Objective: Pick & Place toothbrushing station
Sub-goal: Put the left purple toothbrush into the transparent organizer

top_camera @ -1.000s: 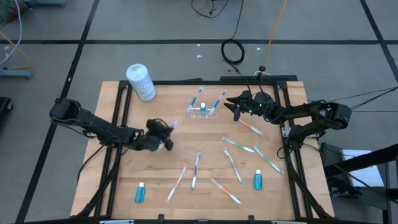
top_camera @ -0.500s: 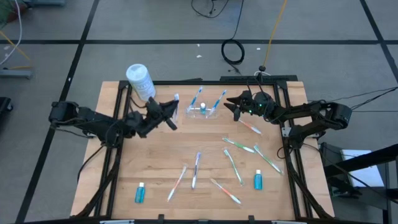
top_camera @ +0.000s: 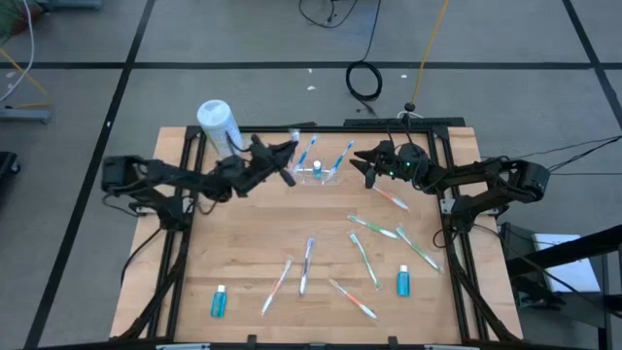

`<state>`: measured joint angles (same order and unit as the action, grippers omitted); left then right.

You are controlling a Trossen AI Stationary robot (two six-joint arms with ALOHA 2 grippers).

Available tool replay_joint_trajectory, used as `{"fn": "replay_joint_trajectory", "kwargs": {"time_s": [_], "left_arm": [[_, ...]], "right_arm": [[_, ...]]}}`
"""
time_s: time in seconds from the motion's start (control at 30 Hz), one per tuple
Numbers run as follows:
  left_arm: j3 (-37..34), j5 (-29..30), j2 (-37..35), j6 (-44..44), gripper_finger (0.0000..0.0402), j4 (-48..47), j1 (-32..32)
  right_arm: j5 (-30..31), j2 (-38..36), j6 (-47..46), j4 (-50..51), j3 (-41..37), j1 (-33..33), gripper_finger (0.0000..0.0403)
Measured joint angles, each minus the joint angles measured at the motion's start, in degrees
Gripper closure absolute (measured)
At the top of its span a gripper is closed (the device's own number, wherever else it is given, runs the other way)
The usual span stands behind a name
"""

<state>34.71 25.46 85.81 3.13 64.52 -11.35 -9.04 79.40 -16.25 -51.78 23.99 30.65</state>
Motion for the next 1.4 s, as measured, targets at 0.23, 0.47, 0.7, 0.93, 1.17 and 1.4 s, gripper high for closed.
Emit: {"fn": "replay_joint_trajectory", "kwargs": {"time_s": [0.23, 0.47, 0.7, 0.93, 1.17, 1.4], "left_arm": [[3.87, 0.03, 9.54, 3.48, 0.0380, 6.63, -3.11], [4.20, 0.08, 15.88, 0.07, 0.0393, 5.85, -4.39], [4.20, 3.84, 18.88, 0.76, 0.0373, 1.26, -3.98], [4.20, 6.54, 18.87, 0.88, 0.0390, -5.61, -2.59], [4.19, 15.00, 18.86, -0.26, 0.0371, -6.63, -1.47], [4.16, 19.55, 16.80, -0.30, 0.0319, -8.59, -1.36]], "right_arm": [[-0.01, 0.00, 0.01, 0.28, 0.00, 0.00, 0.0234], [-0.15, 0.00, -0.68, 2.51, 0.00, 0.00, 0.0234], [-3.21, 0.00, -4.03, 2.42, 0.00, 0.00, 0.0234], [-3.23, 0.00, -4.07, 2.40, 0.00, 0.00, 0.0234], [-3.23, 0.00, -4.09, 2.40, 0.00, 0.00, 0.0234], [-3.23, 0.00, -4.09, 2.38, 0.00, 0.00, 0.0234]]}}
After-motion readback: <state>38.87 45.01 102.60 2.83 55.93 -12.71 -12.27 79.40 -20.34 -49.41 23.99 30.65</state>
